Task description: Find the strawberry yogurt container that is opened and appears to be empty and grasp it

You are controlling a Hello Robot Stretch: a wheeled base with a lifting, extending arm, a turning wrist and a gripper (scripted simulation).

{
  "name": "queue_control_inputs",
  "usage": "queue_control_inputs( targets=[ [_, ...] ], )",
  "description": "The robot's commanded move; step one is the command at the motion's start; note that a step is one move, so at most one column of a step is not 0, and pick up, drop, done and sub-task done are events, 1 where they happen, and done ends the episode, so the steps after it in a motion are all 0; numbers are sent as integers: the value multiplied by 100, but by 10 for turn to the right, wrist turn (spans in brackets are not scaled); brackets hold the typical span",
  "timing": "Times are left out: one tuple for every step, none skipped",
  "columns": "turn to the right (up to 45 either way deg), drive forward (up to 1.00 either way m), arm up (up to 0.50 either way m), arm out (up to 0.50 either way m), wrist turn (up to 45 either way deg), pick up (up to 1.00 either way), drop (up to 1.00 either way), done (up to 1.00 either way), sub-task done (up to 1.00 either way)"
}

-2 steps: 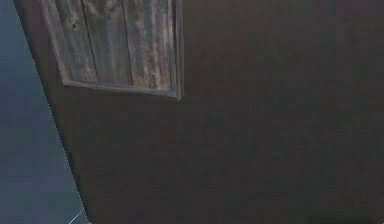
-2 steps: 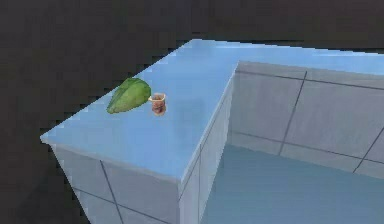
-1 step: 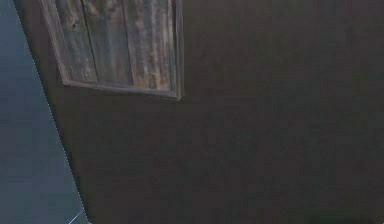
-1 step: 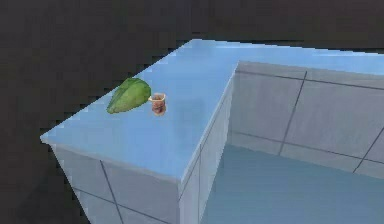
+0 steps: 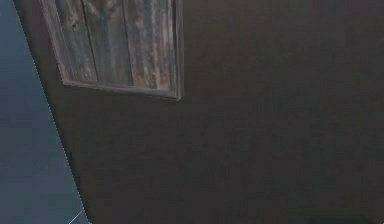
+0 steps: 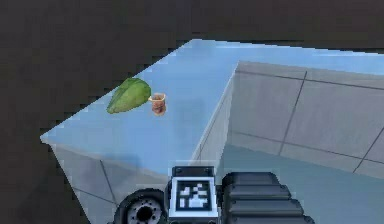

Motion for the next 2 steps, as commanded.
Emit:
queue_control_inputs(
  targets=[
    [0, 0, 0, 46, 0, 0, 0, 0, 0],
    [0, 0, 0, 0, 450, 0, 0, 0, 0]
  ],
)
